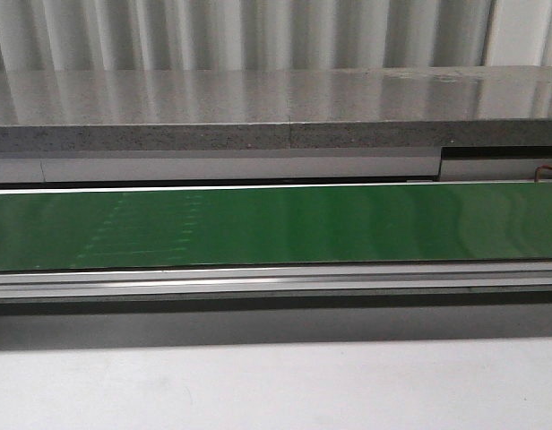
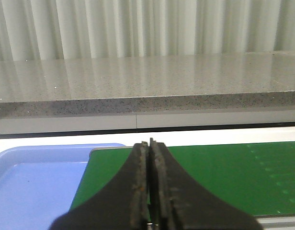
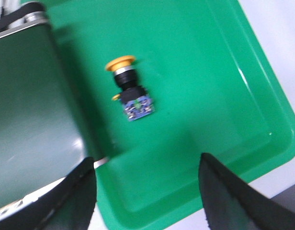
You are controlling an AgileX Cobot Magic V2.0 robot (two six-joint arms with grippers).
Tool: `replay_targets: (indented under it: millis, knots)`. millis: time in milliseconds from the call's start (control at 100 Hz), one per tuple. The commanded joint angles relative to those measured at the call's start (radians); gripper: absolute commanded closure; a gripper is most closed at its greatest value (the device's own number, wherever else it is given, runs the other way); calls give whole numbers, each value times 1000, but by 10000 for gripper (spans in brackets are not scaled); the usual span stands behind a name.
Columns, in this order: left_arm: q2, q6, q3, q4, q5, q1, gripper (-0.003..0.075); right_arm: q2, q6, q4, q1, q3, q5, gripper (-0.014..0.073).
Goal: Move button from right to left
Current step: 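Lower the right gripper and grasp the button by its blue contact block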
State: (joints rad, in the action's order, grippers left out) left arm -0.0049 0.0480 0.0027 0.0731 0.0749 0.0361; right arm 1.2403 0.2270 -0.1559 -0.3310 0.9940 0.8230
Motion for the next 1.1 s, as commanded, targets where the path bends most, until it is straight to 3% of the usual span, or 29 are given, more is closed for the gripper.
replay_targets:
  millis: [0,200,380,1090]
  knots:
    - [-32,0,40,-2,-75,3,741,50,2,-25,-39,68,-43,123]
    - [-32,0,40,-2,-75,3,741,221,-67,-15,-55,152,10,123]
    - [-32,0,40,-2,-75,3,741,360,-195,69,-55,223,63,123]
    - [-32,0,40,-2,-75,3,741,610,-227,66,-74,277,13,123]
